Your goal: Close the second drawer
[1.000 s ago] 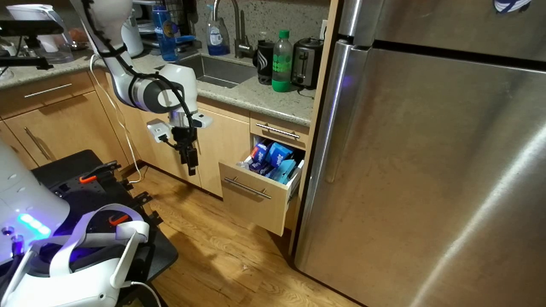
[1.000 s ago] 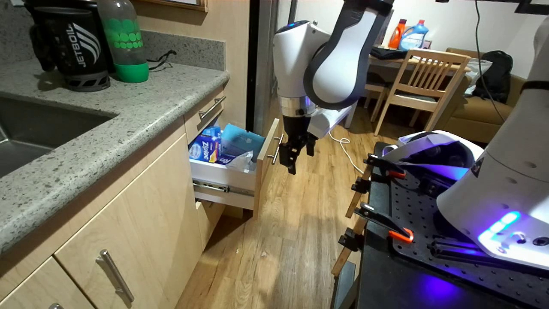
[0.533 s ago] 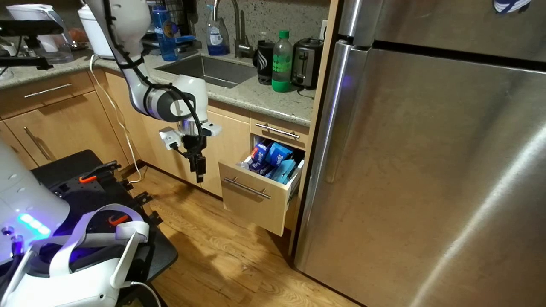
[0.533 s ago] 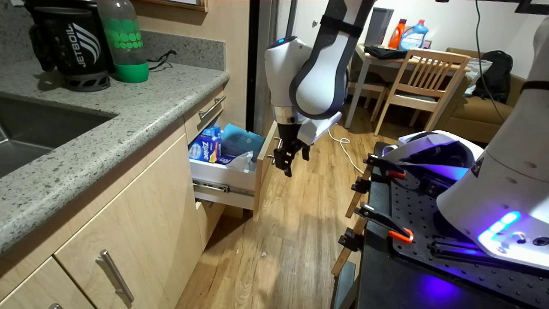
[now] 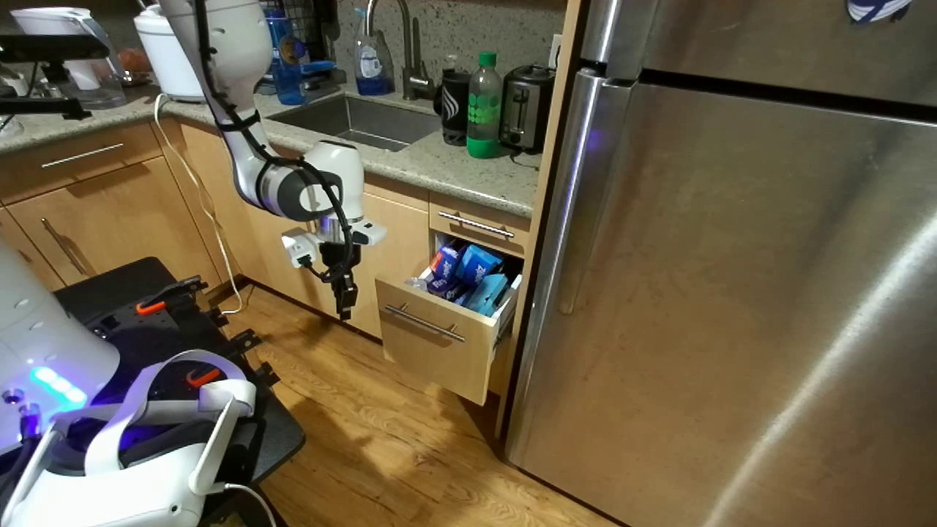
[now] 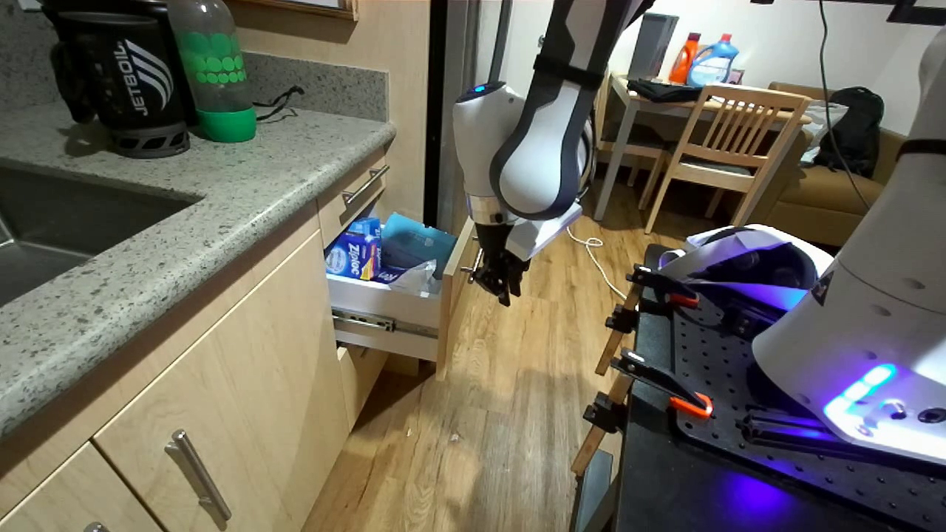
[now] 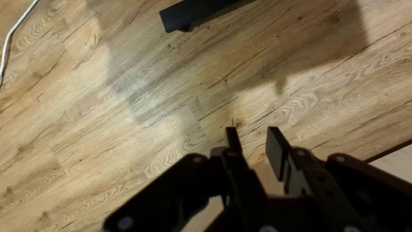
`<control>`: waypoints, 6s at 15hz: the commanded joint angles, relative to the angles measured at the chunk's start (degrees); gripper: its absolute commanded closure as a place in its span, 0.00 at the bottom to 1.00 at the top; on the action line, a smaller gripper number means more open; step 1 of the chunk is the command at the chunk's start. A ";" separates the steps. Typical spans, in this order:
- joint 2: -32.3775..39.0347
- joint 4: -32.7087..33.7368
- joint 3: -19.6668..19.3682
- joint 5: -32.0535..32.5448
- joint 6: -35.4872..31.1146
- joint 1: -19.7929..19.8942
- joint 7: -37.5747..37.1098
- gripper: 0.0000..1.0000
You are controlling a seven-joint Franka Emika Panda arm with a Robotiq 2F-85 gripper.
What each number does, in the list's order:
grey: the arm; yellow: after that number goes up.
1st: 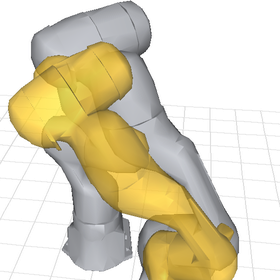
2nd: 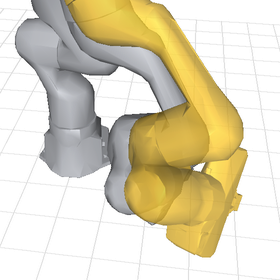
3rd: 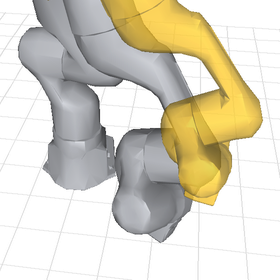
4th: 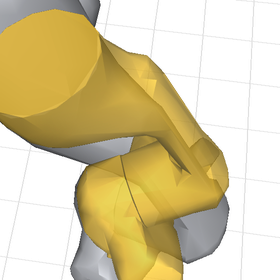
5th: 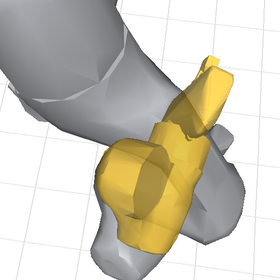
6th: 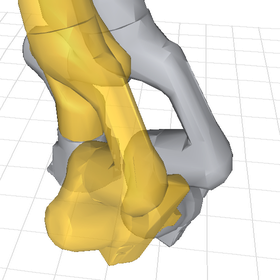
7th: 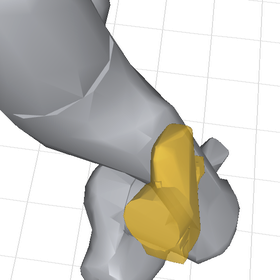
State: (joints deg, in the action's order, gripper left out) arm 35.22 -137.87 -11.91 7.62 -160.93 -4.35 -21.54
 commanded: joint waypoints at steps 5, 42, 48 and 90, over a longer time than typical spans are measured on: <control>5.78 1.73 -5.88 -2.11 -10.75 -6.06 -0.04 0.97; 14.11 14.13 -4.51 -18.42 -23.36 -7.68 7.78 1.00; 12.81 16.99 -3.98 -18.65 -19.19 -6.73 7.05 1.00; 23.84 37.70 -8.85 -16.87 -11.41 -9.53 -1.11 1.00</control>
State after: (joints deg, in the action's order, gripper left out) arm 57.27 -102.21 -18.85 -10.00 -170.48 -12.40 -19.53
